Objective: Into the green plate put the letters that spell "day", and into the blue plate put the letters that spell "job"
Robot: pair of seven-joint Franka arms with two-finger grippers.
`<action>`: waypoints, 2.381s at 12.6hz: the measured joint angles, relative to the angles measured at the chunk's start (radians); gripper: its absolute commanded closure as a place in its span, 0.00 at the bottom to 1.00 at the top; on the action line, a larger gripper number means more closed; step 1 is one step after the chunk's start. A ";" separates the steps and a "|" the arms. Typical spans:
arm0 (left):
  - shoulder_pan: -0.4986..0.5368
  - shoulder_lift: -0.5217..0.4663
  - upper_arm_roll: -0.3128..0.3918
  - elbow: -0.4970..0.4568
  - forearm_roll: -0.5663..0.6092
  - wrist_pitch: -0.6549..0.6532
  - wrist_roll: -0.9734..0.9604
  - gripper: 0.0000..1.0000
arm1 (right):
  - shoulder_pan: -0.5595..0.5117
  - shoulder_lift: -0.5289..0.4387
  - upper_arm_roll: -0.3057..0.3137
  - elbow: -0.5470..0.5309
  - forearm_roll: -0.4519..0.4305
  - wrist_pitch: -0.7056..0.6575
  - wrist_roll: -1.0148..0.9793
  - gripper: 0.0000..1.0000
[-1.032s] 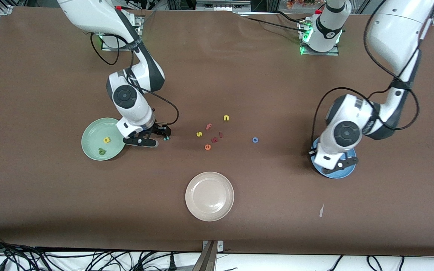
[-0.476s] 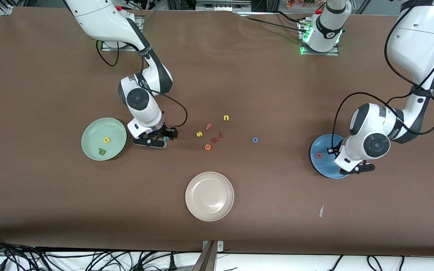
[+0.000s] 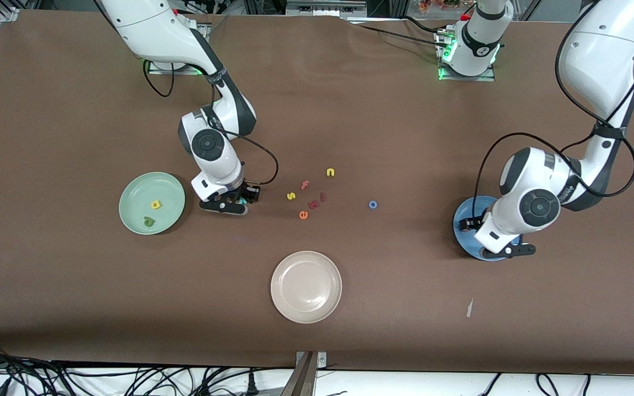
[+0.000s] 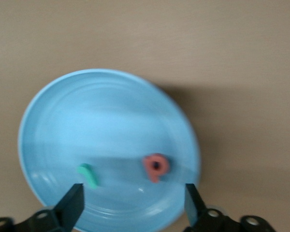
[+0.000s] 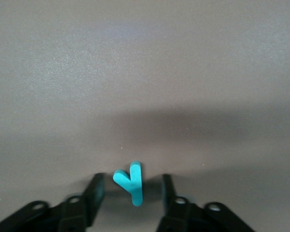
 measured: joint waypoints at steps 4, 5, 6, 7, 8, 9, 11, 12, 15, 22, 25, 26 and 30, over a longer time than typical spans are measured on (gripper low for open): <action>-0.040 -0.015 -0.125 0.000 0.000 -0.005 -0.042 0.00 | 0.001 0.000 0.000 0.002 0.000 0.001 0.000 0.70; -0.073 -0.014 -0.129 0.000 0.000 -0.005 -0.069 0.00 | 0.001 0.000 0.000 0.003 0.000 0.001 0.000 0.73; -0.112 -0.011 -0.130 -0.001 0.000 -0.005 -0.107 0.00 | 0.001 -0.001 -0.002 0.003 0.000 0.001 0.000 0.74; -0.159 -0.007 -0.131 -0.001 0.000 -0.005 -0.162 0.00 | 0.001 -0.001 -0.005 0.004 0.000 0.000 -0.001 0.74; -0.213 0.002 -0.131 -0.001 0.000 -0.005 -0.226 0.00 | 0.001 -0.002 -0.008 0.005 -0.001 0.000 -0.006 0.74; -0.259 0.016 -0.131 -0.001 0.000 -0.001 -0.277 0.00 | 0.001 -0.006 -0.011 0.007 -0.001 0.000 -0.014 0.74; -0.301 0.051 -0.130 -0.001 0.000 0.041 -0.323 0.00 | -0.008 -0.031 -0.026 0.013 -0.002 -0.035 -0.063 0.74; -0.303 0.065 -0.128 0.000 0.000 0.064 -0.328 0.00 | -0.029 -0.057 -0.034 0.017 -0.002 -0.079 -0.119 0.74; -0.303 0.099 -0.122 0.001 0.003 0.109 -0.328 0.00 | -0.188 -0.171 -0.043 0.017 -0.003 -0.230 -0.395 0.70; -0.304 0.150 -0.118 0.001 0.065 0.176 -0.329 0.18 | -0.367 -0.298 -0.030 -0.033 -0.003 -0.364 -0.601 0.00; -0.303 0.170 -0.110 0.001 0.069 0.185 -0.329 0.25 | -0.366 -0.385 -0.010 0.020 -0.003 -0.495 -0.561 0.00; -0.303 0.171 -0.110 0.001 0.069 0.186 -0.329 0.28 | -0.365 -0.418 -0.007 0.057 -0.003 -0.560 -0.557 0.00; -0.303 0.171 -0.109 0.001 0.070 0.186 -0.330 0.83 | -0.366 -0.503 -0.007 0.245 -0.003 -0.845 -0.555 0.00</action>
